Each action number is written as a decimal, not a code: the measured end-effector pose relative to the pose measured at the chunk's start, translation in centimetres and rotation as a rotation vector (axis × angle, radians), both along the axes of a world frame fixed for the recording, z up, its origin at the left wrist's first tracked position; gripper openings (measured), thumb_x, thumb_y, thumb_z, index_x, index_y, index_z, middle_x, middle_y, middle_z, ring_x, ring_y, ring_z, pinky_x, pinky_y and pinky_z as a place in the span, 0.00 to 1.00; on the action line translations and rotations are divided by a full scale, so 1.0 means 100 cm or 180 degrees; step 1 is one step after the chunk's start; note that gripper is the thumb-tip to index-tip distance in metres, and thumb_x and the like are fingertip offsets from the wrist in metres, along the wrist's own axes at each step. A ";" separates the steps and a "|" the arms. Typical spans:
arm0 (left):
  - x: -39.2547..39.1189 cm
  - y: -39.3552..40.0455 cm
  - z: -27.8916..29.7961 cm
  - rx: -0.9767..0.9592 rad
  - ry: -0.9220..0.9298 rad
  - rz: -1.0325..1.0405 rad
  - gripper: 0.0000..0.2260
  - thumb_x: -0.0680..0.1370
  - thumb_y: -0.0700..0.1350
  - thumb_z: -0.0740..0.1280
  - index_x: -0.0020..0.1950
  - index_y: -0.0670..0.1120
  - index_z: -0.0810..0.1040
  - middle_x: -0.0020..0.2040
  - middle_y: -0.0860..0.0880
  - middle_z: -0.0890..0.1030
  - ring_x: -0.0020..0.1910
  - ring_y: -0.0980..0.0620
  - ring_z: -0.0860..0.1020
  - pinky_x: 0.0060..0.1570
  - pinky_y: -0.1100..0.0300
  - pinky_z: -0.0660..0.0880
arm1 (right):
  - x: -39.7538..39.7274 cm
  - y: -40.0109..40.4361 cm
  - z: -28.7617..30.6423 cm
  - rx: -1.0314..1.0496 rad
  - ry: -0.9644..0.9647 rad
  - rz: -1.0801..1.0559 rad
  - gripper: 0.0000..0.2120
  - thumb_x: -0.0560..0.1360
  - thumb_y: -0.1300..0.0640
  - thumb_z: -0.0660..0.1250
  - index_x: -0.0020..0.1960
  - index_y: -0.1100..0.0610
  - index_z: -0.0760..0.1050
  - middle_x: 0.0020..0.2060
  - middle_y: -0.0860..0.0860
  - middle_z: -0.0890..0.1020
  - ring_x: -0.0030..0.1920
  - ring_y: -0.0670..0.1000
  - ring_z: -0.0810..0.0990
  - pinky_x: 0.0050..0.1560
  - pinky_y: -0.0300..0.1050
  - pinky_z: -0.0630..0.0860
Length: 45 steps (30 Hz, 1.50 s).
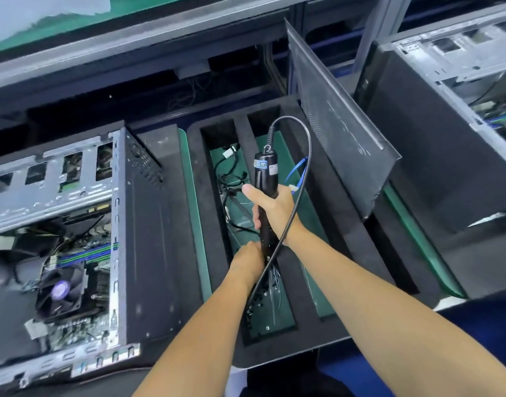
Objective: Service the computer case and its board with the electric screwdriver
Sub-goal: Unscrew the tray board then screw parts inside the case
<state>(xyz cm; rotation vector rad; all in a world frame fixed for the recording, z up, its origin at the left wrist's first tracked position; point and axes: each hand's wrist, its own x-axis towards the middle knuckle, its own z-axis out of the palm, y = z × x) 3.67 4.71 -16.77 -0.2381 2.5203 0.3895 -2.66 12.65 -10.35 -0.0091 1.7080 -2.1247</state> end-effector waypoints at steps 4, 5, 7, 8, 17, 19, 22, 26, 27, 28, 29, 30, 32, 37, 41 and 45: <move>0.000 -0.001 0.003 0.0083 0.0002 0.0048 0.13 0.75 0.32 0.55 0.56 0.38 0.74 0.54 0.39 0.77 0.53 0.40 0.77 0.45 0.56 0.72 | -0.002 -0.001 0.001 -0.0020 -0.0055 -0.0024 0.18 0.72 0.51 0.74 0.32 0.57 0.70 0.23 0.56 0.72 0.20 0.54 0.69 0.24 0.42 0.70; 0.000 -0.001 0.005 0.0132 0.0011 0.0065 0.11 0.74 0.33 0.56 0.52 0.39 0.75 0.52 0.39 0.78 0.50 0.41 0.78 0.43 0.58 0.71 | -0.002 -0.001 0.001 -0.0026 -0.0076 -0.0033 0.18 0.71 0.50 0.74 0.33 0.58 0.70 0.23 0.56 0.72 0.20 0.54 0.69 0.24 0.42 0.70; 0.000 -0.001 0.010 0.0203 0.0078 0.0040 0.06 0.74 0.35 0.57 0.43 0.42 0.72 0.48 0.39 0.79 0.45 0.42 0.77 0.38 0.60 0.68 | -0.003 -0.002 0.002 -0.0032 -0.0137 -0.0045 0.17 0.71 0.50 0.75 0.37 0.60 0.71 0.24 0.57 0.72 0.20 0.54 0.69 0.25 0.42 0.70; 0.000 -0.002 0.012 0.0235 0.0132 0.0034 0.05 0.73 0.36 0.57 0.40 0.43 0.70 0.46 0.39 0.79 0.43 0.42 0.77 0.38 0.59 0.68 | -0.003 -0.002 0.002 -0.0030 -0.0150 -0.0042 0.17 0.71 0.50 0.75 0.39 0.61 0.71 0.24 0.57 0.72 0.21 0.54 0.69 0.25 0.43 0.70; -0.004 -0.005 0.028 0.0936 0.0350 0.1021 0.09 0.72 0.40 0.64 0.33 0.43 0.68 0.40 0.39 0.78 0.42 0.40 0.78 0.37 0.58 0.71 | -0.007 -0.003 0.004 -0.0001 -0.0077 -0.0048 0.20 0.68 0.47 0.76 0.37 0.60 0.71 0.23 0.56 0.72 0.21 0.54 0.69 0.25 0.43 0.70; -0.009 -0.007 0.034 0.1136 0.0418 0.1318 0.06 0.75 0.39 0.62 0.40 0.38 0.75 0.44 0.38 0.80 0.45 0.40 0.79 0.41 0.57 0.73 | -0.010 -0.003 0.008 -0.0003 -0.0009 -0.0045 0.20 0.67 0.45 0.76 0.36 0.60 0.72 0.23 0.58 0.72 0.21 0.54 0.69 0.27 0.44 0.71; -0.019 -0.015 0.044 0.1336 0.0483 0.1513 0.08 0.76 0.35 0.58 0.42 0.39 0.75 0.42 0.41 0.78 0.45 0.41 0.77 0.44 0.58 0.72 | -0.018 -0.003 0.023 -0.0116 0.0103 -0.0096 0.21 0.65 0.43 0.76 0.30 0.56 0.71 0.23 0.58 0.72 0.21 0.54 0.69 0.27 0.43 0.70; -0.035 -0.025 0.073 0.1896 0.0819 0.1906 0.12 0.76 0.34 0.58 0.33 0.43 0.71 0.35 0.45 0.73 0.36 0.50 0.69 0.36 0.62 0.66 | -0.034 -0.009 0.062 -0.0491 0.0184 -0.0386 0.18 0.67 0.49 0.76 0.33 0.57 0.69 0.23 0.56 0.72 0.21 0.53 0.69 0.25 0.43 0.68; -0.038 -0.026 0.085 0.2093 0.0936 0.2019 0.14 0.75 0.33 0.58 0.32 0.45 0.71 0.34 0.46 0.73 0.34 0.51 0.69 0.34 0.63 0.66 | -0.038 -0.013 0.075 -0.0603 0.0230 -0.0443 0.19 0.67 0.50 0.76 0.36 0.58 0.68 0.23 0.56 0.72 0.21 0.53 0.69 0.26 0.44 0.68; -0.042 -0.029 0.097 0.2262 0.1039 0.2118 0.15 0.75 0.33 0.58 0.31 0.46 0.71 0.31 0.48 0.73 0.32 0.52 0.69 0.31 0.65 0.66 | -0.042 -0.017 0.089 -0.0720 0.0291 -0.0487 0.19 0.67 0.51 0.75 0.40 0.58 0.67 0.24 0.56 0.72 0.22 0.53 0.68 0.26 0.44 0.68; -0.044 -0.033 0.109 0.2400 0.1152 0.2194 0.15 0.75 0.32 0.58 0.31 0.47 0.73 0.29 0.51 0.73 0.29 0.55 0.70 0.28 0.67 0.66 | -0.045 -0.022 0.103 -0.0844 0.0374 -0.0530 0.20 0.68 0.51 0.75 0.43 0.59 0.65 0.24 0.56 0.72 0.21 0.53 0.68 0.26 0.44 0.69; -0.046 -0.038 0.121 0.2523 0.1291 0.2258 0.15 0.74 0.31 0.58 0.32 0.47 0.73 0.28 0.52 0.74 0.27 0.57 0.71 0.27 0.69 0.67 | -0.047 -0.028 0.118 -0.0962 0.0472 -0.0556 0.20 0.68 0.52 0.74 0.46 0.60 0.65 0.24 0.55 0.71 0.21 0.53 0.68 0.26 0.44 0.69; -0.046 -0.050 0.144 0.2901 0.1581 0.2426 0.15 0.74 0.30 0.59 0.34 0.46 0.75 0.29 0.51 0.75 0.25 0.58 0.72 0.26 0.68 0.68 | -0.051 -0.043 0.146 -0.1181 0.0653 -0.0523 0.19 0.69 0.52 0.73 0.46 0.61 0.65 0.23 0.55 0.71 0.21 0.53 0.68 0.26 0.42 0.69; -0.032 -0.103 0.192 0.3687 0.2283 0.2731 0.14 0.76 0.32 0.64 0.36 0.46 0.80 0.30 0.52 0.79 0.30 0.56 0.76 0.35 0.65 0.74 | -0.045 -0.091 0.207 -0.1577 0.0938 -0.0303 0.17 0.71 0.51 0.72 0.34 0.58 0.66 0.23 0.54 0.71 0.21 0.52 0.67 0.27 0.41 0.68; -0.008 -0.150 0.216 0.4232 0.2333 0.2614 0.08 0.76 0.31 0.64 0.43 0.41 0.81 0.37 0.49 0.80 0.34 0.54 0.76 0.36 0.66 0.73 | -0.028 -0.132 0.241 -0.1747 0.1141 -0.0279 0.17 0.70 0.51 0.73 0.36 0.58 0.67 0.25 0.55 0.70 0.22 0.53 0.67 0.27 0.42 0.68; 0.019 -0.202 0.221 0.4773 0.2398 0.2492 0.07 0.79 0.34 0.62 0.48 0.39 0.80 0.36 0.50 0.79 0.33 0.57 0.75 0.34 0.67 0.72 | -0.008 -0.188 0.263 -0.1773 0.1252 -0.0189 0.17 0.69 0.50 0.73 0.35 0.58 0.67 0.25 0.55 0.70 0.22 0.53 0.67 0.27 0.42 0.69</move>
